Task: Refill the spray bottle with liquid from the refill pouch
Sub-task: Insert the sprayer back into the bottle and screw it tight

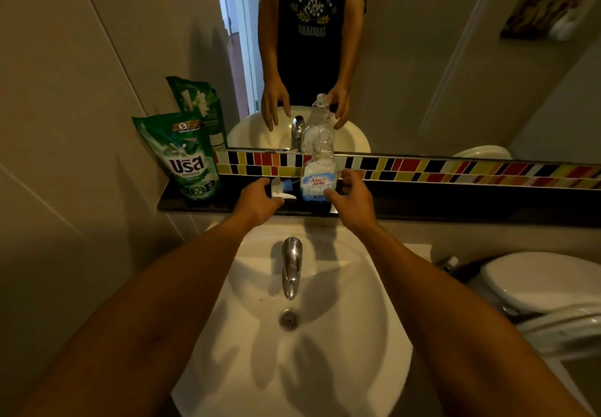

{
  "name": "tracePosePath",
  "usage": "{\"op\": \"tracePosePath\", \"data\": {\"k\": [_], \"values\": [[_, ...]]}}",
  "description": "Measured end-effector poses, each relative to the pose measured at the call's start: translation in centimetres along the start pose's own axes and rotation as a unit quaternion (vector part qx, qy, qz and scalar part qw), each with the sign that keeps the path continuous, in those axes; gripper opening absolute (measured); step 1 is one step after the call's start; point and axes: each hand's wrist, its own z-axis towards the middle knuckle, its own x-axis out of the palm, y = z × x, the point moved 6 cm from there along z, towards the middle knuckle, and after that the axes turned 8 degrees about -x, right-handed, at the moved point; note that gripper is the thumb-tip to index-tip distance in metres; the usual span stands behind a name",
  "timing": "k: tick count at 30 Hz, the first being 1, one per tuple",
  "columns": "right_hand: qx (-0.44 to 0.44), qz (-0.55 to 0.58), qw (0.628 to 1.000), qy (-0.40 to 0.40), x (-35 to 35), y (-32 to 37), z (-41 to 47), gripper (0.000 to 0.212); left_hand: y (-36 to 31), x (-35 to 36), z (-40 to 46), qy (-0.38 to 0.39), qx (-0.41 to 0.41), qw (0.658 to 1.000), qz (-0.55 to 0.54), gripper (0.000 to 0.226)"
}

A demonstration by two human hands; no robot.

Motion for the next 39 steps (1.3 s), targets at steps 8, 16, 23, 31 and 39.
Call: {"op": "tracePosePath", "data": {"k": [8, 16, 23, 31, 39], "values": [[-0.034, 0.015, 0.999, 0.033, 0.5, 1.5, 5.2, 0.072, 0.5, 2.1, 4.1, -0.014, -0.023, 1.000, 0.005, 0.057], [-0.054, 0.043, 0.992, 0.106, 1.3, 2.2, 8.8, 0.059, 1.4, 4.5, 8.1, -0.034, -0.069, 0.997, 0.009, 0.056], [-0.062, 0.080, 0.987, 0.121, 0.9, 2.4, 8.9, 0.041, 1.9, 5.8, 9.0, -0.057, -0.122, 0.991, 0.025, 0.054], [-0.065, 0.076, 0.989, 0.109, 0.1, 2.0, 8.7, 0.045, 1.9, 5.8, 8.8, -0.065, -0.183, 0.981, -0.030, 0.041], [-0.064, 0.070, 0.990, 0.101, -1.4, 2.5, 7.2, 0.039, 1.1, 0.8, 7.1, -0.102, -0.161, 0.979, -0.069, 0.040]]}}
